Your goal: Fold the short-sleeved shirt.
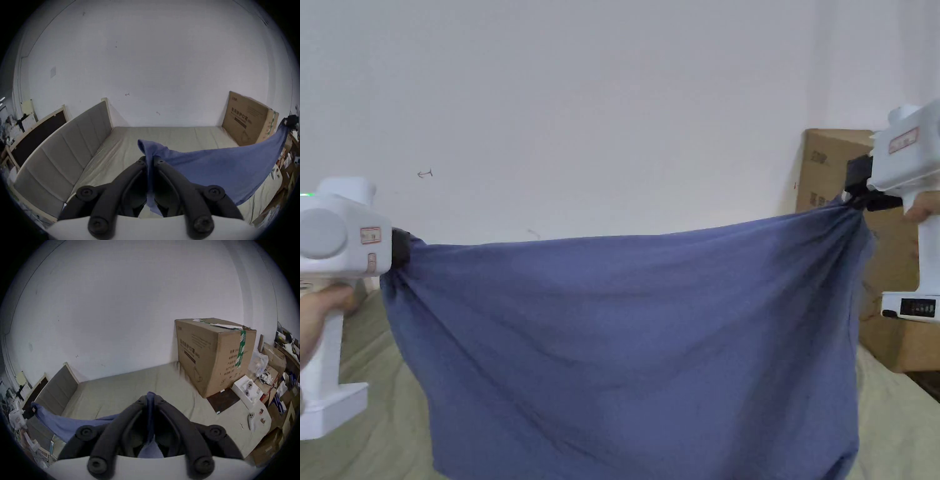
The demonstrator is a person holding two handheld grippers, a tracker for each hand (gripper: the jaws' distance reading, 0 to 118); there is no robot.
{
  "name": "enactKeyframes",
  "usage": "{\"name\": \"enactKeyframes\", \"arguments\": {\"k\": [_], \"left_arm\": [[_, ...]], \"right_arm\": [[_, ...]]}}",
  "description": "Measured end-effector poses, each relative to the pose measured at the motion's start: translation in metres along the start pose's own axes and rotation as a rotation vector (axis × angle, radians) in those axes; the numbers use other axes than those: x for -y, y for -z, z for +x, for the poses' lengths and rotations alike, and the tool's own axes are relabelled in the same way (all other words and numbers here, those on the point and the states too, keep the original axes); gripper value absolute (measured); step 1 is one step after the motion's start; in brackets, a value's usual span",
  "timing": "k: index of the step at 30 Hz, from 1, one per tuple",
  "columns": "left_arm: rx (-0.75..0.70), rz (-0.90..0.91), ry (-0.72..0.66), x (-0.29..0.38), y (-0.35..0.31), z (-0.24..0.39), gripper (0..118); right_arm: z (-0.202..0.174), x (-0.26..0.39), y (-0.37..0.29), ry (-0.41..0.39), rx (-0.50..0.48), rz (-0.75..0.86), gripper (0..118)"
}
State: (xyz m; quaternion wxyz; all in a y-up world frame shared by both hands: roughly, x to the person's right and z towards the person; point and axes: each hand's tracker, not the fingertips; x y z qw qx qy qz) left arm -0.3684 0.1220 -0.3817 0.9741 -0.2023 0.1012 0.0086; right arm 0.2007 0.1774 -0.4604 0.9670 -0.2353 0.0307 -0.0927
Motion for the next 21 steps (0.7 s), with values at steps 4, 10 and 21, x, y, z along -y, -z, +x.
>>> {"name": "enactKeyframes", "arguments": {"k": [4,10,21], "left_arm": [[-0.038,0.021,0.043,-0.027,0.026,0.001,5],[-0.042,0.057,0.017,-0.07,0.081,-0.002,5],[-0.09,0.208,0.03,-0.116,0.138,0.016,5]], "right_arm": [[-0.019,-0.028,0.02,-0.023,0.005,0.019,6],[-0.042,-0.074,0.067,-0.03,0.015,0.06,6],[-0.049,-0.126,0.103,0.009,-0.006,0.175,6]]}}
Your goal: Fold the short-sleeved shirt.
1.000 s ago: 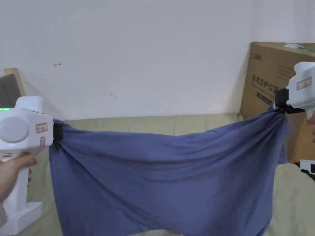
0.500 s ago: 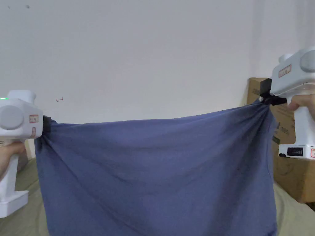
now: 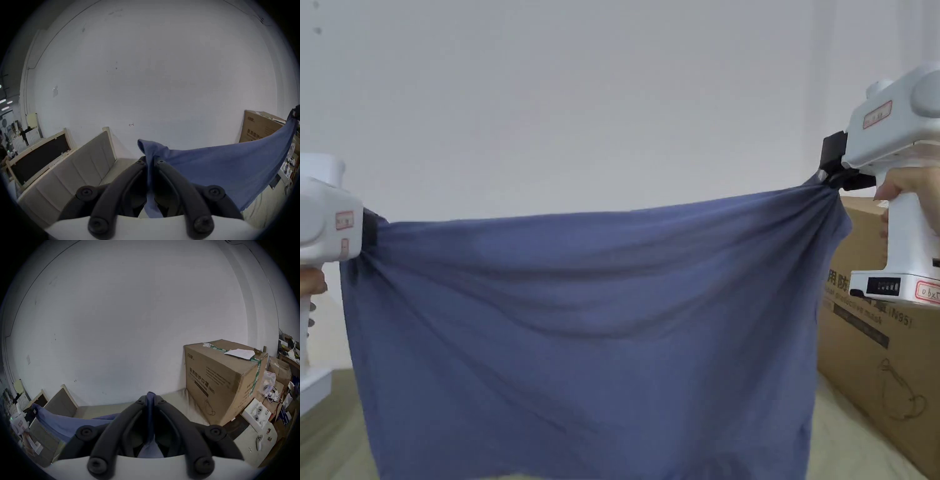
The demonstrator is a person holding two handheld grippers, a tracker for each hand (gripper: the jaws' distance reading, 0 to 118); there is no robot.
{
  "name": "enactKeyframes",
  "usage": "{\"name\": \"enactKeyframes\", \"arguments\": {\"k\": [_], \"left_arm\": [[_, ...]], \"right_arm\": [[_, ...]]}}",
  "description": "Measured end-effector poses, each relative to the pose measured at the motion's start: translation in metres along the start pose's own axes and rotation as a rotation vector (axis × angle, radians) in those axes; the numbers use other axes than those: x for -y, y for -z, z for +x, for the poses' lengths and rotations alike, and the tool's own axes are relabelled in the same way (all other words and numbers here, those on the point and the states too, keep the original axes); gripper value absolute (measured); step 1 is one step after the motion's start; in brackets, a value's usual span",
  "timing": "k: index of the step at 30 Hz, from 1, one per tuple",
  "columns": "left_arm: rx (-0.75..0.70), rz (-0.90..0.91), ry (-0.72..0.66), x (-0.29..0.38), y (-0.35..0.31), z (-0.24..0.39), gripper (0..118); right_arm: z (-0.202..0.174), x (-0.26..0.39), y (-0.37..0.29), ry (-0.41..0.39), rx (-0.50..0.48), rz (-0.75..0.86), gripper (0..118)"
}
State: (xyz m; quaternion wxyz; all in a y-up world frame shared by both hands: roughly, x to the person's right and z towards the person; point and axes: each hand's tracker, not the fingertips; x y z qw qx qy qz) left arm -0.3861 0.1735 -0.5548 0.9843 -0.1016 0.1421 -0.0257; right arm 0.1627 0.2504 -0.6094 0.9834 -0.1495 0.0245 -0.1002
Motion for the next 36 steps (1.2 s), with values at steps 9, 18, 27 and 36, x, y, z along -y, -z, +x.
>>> {"name": "enactKeyframes", "arguments": {"k": [9,18,27,36], "left_arm": [[-0.023,-0.128,0.05,0.117,0.042,0.026,5],[-0.005,-0.519,0.089,0.299,0.077,0.049,5],[0.051,-0.656,0.045,0.383,-0.023,0.018,5],[0.082,-0.671,0.06,0.397,-0.187,-0.012,5]], "right_arm": [[0.019,0.104,0.07,-0.027,0.054,-0.206,6],[0.062,0.289,0.149,-0.012,0.125,-0.545,6],[0.115,0.428,0.063,-0.013,0.109,-0.723,6],[0.15,0.472,-0.137,0.058,0.086,-0.757,6]]}}
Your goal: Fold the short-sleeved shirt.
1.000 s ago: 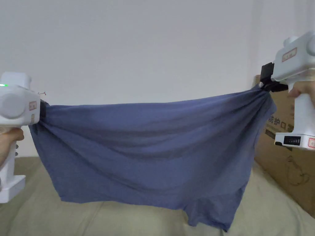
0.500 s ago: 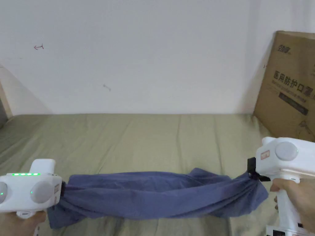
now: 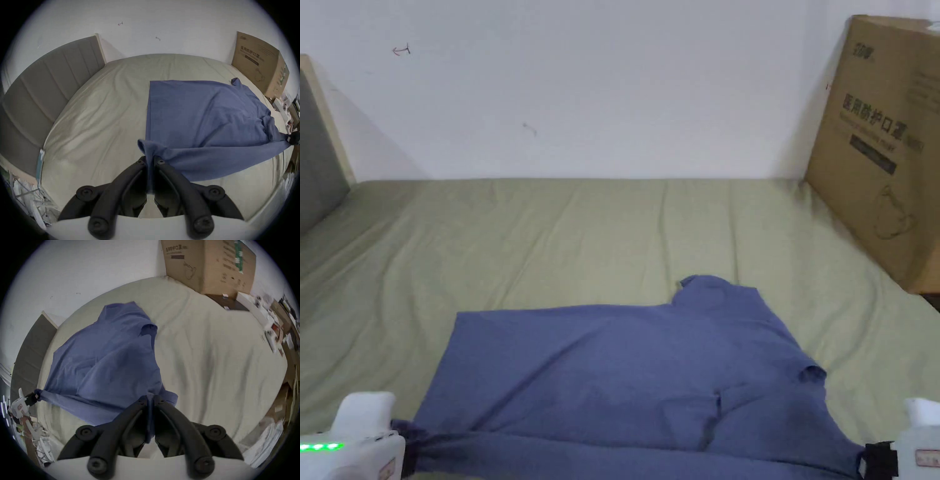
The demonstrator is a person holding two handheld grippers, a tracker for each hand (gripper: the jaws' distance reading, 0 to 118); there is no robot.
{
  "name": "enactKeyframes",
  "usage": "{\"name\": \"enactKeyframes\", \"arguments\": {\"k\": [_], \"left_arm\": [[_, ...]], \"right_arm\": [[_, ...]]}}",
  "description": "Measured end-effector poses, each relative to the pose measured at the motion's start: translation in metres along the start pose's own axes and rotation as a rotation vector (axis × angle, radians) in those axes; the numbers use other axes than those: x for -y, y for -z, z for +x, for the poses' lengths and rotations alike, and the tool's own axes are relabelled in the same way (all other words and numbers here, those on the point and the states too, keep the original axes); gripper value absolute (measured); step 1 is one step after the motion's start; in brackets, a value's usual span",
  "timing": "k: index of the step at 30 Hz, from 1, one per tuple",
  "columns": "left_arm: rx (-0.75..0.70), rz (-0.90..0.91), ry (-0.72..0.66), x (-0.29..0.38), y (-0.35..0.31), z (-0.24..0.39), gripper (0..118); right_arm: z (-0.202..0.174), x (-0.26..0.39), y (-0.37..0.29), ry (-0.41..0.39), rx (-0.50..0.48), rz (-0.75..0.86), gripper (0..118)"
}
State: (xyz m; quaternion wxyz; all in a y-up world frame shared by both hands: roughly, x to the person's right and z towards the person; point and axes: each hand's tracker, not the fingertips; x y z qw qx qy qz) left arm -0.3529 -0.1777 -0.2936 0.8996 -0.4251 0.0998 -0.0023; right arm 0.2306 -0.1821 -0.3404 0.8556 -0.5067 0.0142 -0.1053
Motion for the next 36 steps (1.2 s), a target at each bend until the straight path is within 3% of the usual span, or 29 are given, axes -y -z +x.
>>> {"name": "enactKeyframes", "arguments": {"k": [4,8,9,10,11,12,13,17,19,20,22,23,27,34,36], "left_arm": [[0.01,-0.04,0.025,0.048,-0.029,-0.005,5],[0.022,-0.063,0.041,0.078,-0.04,-0.002,6],[0.033,-0.07,0.04,0.08,-0.04,-0.003,14],[0.035,-0.081,0.03,0.08,-0.041,-0.003,30],[0.014,-0.085,-0.007,0.081,-0.041,-0.003,54],[0.011,-0.083,-0.018,0.08,-0.042,-0.004,91],[0.021,-0.069,-0.032,0.079,-0.046,-0.005,103],[0.045,-0.01,-0.037,0.062,-0.056,-0.003,101],[0.08,0.032,-0.033,0.052,-0.063,0.002,97],[0.115,0.052,-0.041,0.048,-0.066,0.003,85],[0.159,0.055,-0.064,0.044,-0.067,0.005,18],[0.164,0.05,-0.064,0.046,-0.067,0.012,0],[0.206,0.003,-0.115,0.062,-0.051,0.019,0],[0.17,-0.007,-0.105,0.035,-0.019,0.013,0],[0.183,0.004,-0.119,0.014,-0.007,0.012,0]], "right_arm": [[0.013,0.057,-0.028,-0.032,0.013,-0.069,6],[0.026,0.086,-0.027,0.031,-0.009,-0.06,6],[0.024,0.089,-0.03,0.037,-0.005,-0.052,7],[0.022,0.09,-0.032,0.034,0.0,-0.042,17],[0.018,0.088,-0.034,0.008,0.038,-0.026,40],[0.016,0.087,-0.037,-0.009,0.055,-0.011,76],[0.015,0.083,-0.039,-0.027,0.049,0.022,83],[-0.003,0.063,-0.056,-0.046,0.007,0.073,81],[-0.016,0.052,-0.06,-0.058,-0.035,0.093,71],[-0.024,0.048,-0.061,-0.079,-0.046,0.101,56],[-0.039,0.045,-0.058,-0.112,-0.022,0.117,8],[-0.047,0.045,-0.054,-0.123,0.001,0.118,0],[-0.063,0.057,-0.03,-0.067,-0.073,0.104,0],[-0.094,0.038,-0.005,-0.073,-0.109,0.083,0],[-0.103,0.021,0.001,-0.109,-0.108,0.093,0]]}}
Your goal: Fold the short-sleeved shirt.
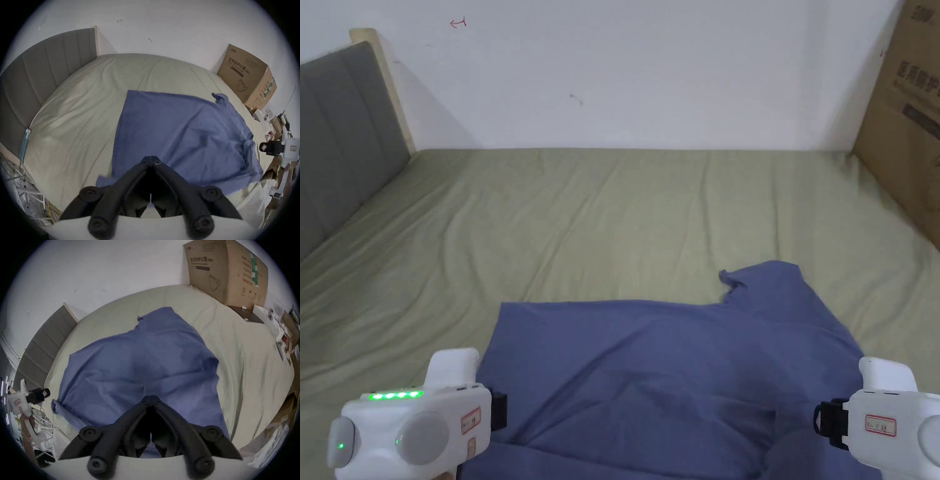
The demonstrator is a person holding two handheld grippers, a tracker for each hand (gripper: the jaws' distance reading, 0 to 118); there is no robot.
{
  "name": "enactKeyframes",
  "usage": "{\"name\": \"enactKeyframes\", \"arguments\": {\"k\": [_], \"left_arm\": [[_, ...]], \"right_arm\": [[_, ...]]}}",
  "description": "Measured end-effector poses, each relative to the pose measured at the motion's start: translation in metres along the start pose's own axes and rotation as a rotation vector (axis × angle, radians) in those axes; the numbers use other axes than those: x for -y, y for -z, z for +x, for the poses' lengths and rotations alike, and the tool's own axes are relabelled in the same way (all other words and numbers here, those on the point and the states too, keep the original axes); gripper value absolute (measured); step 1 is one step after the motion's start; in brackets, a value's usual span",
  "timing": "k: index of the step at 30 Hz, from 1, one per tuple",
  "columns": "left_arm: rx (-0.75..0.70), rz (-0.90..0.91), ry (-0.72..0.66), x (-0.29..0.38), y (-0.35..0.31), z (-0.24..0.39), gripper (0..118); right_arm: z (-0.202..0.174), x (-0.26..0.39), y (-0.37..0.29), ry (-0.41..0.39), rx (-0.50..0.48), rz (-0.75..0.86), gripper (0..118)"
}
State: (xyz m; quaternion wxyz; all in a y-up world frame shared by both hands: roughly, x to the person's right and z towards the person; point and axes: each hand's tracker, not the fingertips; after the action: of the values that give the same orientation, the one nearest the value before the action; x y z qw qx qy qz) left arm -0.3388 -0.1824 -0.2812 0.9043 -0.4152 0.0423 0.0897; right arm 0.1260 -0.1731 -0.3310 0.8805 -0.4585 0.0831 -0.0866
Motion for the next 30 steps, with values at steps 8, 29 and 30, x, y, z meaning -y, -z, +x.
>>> {"name": "enactKeyframes", "arguments": {"k": [8,29,30], "left_arm": [[-0.036,-0.057,0.022,-0.098,0.111,-0.012,111],[-0.06,-0.112,-0.016,-0.144,0.188,-0.016,3],[-0.055,-0.109,-0.018,-0.144,0.185,-0.014,3]], "right_arm": [[0.004,-0.062,0.049,0.021,-0.037,0.004,0],[0.047,-0.086,0.097,0.103,-0.032,-0.033,0],[0.05,-0.097,0.096,0.094,-0.033,-0.03,0]]}}
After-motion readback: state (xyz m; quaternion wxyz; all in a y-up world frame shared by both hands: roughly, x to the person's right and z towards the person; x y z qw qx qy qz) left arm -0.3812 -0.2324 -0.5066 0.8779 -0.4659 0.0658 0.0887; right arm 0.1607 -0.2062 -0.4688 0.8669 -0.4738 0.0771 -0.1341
